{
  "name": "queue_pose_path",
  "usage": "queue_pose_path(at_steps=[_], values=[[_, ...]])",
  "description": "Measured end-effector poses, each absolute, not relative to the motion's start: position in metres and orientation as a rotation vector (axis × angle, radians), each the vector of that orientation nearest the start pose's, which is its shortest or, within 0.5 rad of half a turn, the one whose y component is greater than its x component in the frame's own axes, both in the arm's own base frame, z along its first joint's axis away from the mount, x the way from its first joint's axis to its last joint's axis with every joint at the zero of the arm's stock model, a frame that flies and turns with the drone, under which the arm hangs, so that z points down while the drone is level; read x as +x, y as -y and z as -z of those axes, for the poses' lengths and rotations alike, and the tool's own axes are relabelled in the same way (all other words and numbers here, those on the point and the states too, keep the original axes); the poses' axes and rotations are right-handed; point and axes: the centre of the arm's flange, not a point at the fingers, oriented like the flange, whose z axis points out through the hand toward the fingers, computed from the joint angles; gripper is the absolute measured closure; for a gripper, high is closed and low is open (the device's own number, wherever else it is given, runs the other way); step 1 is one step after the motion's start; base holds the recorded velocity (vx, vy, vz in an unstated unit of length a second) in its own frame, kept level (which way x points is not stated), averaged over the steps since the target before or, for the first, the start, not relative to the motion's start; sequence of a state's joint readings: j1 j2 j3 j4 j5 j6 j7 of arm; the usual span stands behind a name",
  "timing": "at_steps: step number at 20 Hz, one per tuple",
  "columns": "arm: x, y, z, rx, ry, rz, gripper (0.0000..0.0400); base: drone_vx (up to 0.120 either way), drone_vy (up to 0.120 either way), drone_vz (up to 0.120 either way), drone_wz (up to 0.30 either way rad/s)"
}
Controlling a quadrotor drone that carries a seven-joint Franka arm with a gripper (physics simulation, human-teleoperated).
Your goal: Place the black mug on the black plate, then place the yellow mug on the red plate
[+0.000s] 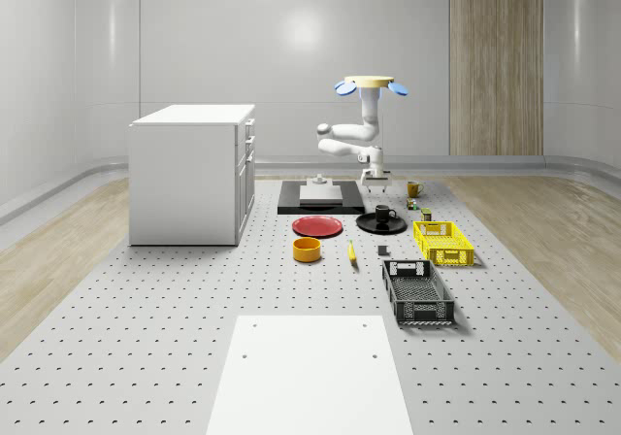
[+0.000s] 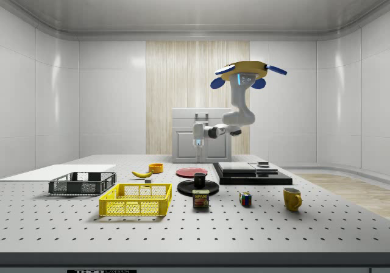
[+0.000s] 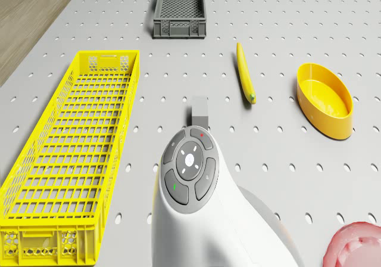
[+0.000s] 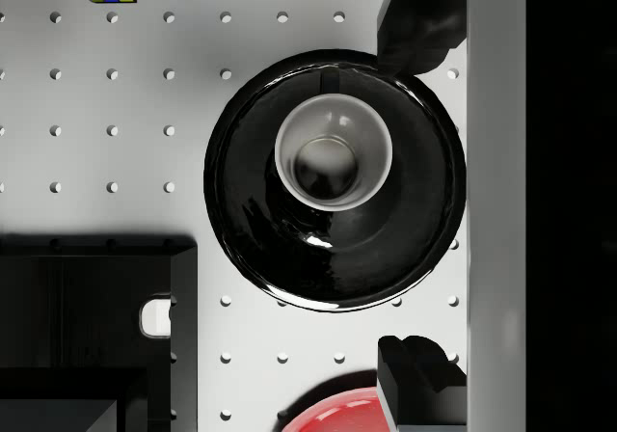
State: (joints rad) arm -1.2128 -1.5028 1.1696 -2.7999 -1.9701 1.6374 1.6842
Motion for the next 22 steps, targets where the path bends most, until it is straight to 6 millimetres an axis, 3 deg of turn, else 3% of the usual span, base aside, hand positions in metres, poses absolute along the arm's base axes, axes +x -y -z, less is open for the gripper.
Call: queue_pose_path(at_steps=[22], values=[[0.3128,0.0000,-0.5507,0.001,0.002,-0.786,0.0000,-0.120,0.120,0.000,0.000]])
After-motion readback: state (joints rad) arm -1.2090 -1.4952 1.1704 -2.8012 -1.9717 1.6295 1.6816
